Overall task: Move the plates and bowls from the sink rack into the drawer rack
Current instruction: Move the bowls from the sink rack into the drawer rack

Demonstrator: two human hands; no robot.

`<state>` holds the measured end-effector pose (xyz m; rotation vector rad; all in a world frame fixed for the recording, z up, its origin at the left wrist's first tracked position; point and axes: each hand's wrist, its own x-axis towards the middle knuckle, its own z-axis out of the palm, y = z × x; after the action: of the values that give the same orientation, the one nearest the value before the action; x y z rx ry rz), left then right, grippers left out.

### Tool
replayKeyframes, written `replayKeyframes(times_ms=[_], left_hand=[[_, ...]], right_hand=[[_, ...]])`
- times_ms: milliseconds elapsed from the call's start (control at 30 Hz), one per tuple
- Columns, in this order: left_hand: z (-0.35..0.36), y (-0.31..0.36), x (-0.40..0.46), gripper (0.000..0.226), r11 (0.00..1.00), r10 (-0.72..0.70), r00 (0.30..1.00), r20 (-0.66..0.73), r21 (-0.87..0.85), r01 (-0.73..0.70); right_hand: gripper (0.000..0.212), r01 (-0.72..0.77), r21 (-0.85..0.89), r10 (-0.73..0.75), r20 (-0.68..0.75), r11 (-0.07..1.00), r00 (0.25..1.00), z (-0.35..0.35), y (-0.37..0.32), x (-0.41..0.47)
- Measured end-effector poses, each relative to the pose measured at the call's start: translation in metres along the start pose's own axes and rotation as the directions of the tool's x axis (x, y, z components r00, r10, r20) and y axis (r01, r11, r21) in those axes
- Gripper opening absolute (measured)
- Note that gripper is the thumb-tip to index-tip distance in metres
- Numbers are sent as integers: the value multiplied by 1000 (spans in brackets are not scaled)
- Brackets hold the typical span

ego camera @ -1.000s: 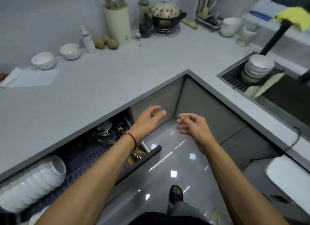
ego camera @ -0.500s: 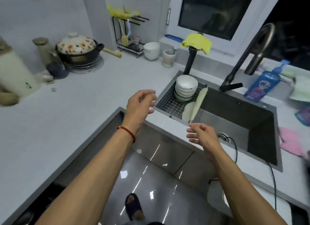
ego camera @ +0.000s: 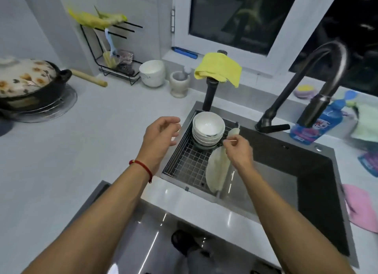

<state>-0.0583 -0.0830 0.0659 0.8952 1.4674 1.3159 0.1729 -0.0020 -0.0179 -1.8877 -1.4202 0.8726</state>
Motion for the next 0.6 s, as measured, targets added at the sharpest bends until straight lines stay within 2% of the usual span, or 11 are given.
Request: replayKeyframes(times_ms=[200,267,400,500,600], left_hand=[[35,3,68,19,991,-103,992,-75,82,109],[43,3,87,19,986,-122,987,-105,103,133],[52,4,112,21,974,-151,979,-140,150,172],[56,3,124,20,965,-167,971,-169,174,197],[61,0,130,20,957,-185,966,-183,190,219]], right_hand=[[51,28,-312,7,111,950,994,43,-1,116],[52,45,-407,9,130,912,992,54,1,135],[48,130,-546,-80,114,828,990,66,1,150],[44,71,-560,-61,36,825,997,70,-1,158],[33,100,-472,-127,-26,876,991,69,-3,161]])
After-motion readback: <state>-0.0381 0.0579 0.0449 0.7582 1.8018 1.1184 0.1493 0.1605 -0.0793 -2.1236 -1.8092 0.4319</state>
